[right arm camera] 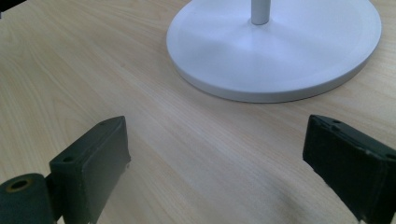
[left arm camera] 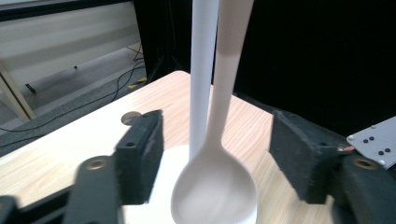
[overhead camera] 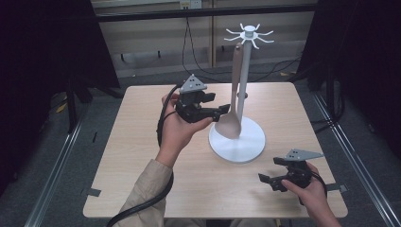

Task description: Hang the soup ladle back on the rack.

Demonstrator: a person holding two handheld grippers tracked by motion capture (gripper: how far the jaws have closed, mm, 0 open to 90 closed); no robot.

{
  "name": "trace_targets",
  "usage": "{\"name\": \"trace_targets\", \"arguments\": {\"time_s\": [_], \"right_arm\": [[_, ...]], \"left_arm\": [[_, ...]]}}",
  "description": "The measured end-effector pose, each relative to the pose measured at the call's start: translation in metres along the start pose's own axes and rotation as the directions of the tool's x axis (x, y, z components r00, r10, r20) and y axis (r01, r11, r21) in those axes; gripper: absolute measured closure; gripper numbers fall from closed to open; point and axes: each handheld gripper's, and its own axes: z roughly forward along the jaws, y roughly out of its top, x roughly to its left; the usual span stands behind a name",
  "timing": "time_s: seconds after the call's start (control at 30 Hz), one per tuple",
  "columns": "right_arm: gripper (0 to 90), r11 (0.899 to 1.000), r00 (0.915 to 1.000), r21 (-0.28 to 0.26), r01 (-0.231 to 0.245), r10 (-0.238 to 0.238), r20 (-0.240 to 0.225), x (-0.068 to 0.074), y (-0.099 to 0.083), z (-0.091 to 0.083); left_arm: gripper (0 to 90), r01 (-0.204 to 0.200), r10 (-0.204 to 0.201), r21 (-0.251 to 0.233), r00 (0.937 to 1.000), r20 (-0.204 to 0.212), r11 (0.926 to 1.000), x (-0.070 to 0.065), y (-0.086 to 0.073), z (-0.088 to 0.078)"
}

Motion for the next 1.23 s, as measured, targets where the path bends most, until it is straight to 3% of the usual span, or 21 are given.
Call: {"name": "trace_targets", "arguments": {"time_s": [0.23,0.43,0.67,1.23], "right_arm": [[6.9,1.0,1.0,-0.008,-0.005,0.005,0.005,-0.001,0.0,-0.003],[6.9,1.0,1.0,-0.002,-0.004,0.004,0.004,-0.002,-0.001,-0.002],[6.9,1.0,1.0,-0.001,-0.002,0.002,0.007,-0.002,-0.001,-0.001],[6.9,1.0,1.0,0.001,0.001,-0.001,0.004,-0.002,-0.001,-0.001]], "left_arm": [[21.4,-0.013,0.013,0.013,0.9997,-0.02,0.9998,0.001,-0.009,-0.001],[16.7,-0.014,0.015,0.033,0.9992,-0.037,0.9994,0.004,-0.023,-0.005],[15.8,0.007,-0.006,0.033,0.9994,-0.034,0.9994,0.008,-0.039,-0.009],[14.5,0.006,-0.003,0.061,0.9988,-0.048,0.9981,0.011,-0.07,-0.01]]}}
